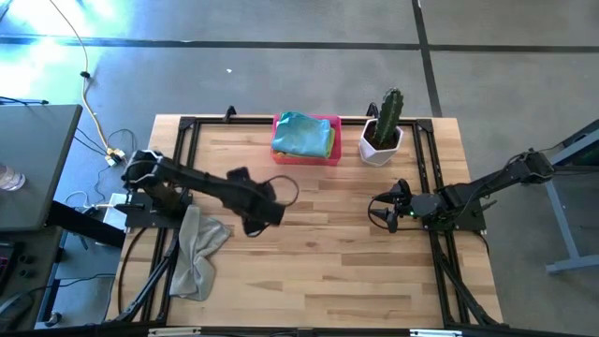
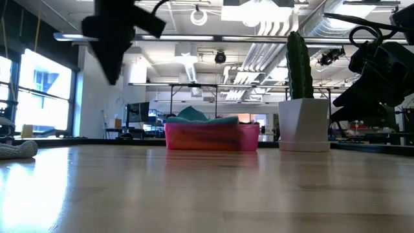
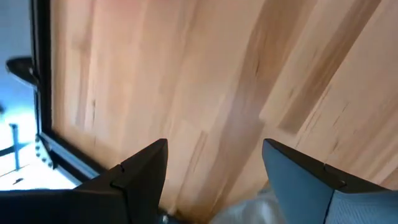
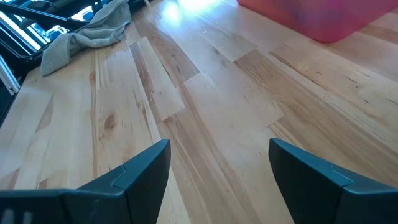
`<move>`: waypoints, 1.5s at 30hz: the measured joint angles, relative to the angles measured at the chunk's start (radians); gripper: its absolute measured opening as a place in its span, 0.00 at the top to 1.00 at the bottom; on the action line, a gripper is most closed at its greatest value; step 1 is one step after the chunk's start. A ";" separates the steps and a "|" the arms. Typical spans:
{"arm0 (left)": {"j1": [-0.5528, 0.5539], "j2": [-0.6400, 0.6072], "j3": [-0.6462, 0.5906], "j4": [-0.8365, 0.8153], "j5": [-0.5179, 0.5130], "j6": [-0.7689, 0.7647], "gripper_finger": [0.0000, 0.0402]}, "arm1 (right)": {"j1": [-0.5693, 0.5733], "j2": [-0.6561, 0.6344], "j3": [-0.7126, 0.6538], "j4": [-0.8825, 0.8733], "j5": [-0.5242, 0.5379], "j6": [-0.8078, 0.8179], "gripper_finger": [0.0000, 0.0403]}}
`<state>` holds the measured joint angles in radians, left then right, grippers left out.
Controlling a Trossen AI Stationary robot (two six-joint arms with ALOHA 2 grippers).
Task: Fold microfiber towels
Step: Fold the gray microfiber cloth on the table
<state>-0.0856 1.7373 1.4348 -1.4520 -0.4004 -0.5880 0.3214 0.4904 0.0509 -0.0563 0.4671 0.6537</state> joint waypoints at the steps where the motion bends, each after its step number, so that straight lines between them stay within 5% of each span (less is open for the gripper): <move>1: -0.012 -0.002 -0.030 -0.001 0.001 -0.015 0.37 | 0.000 0.000 0.000 0.000 0.000 0.000 0.35; 13: -0.160 0.000 -0.178 0.057 0.035 -0.192 0.37 | 0.000 0.000 0.000 0.000 0.000 0.000 0.35; 23: -0.301 0.000 -0.201 0.061 0.171 -0.248 0.37 | 0.000 0.000 0.000 0.000 0.000 0.000 0.35; 32: -0.337 -0.001 -0.302 0.077 0.228 -0.469 0.37 | 0.000 0.000 0.000 0.000 0.000 0.000 0.35; 45: -0.308 -0.001 -0.529 0.271 0.329 -0.536 0.37 | 0.000 0.000 0.000 0.000 0.000 0.000 0.35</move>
<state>-0.3935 1.7367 0.9059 -1.1810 -0.0715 -1.1236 0.3213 0.4904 0.0509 -0.0563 0.4671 0.6537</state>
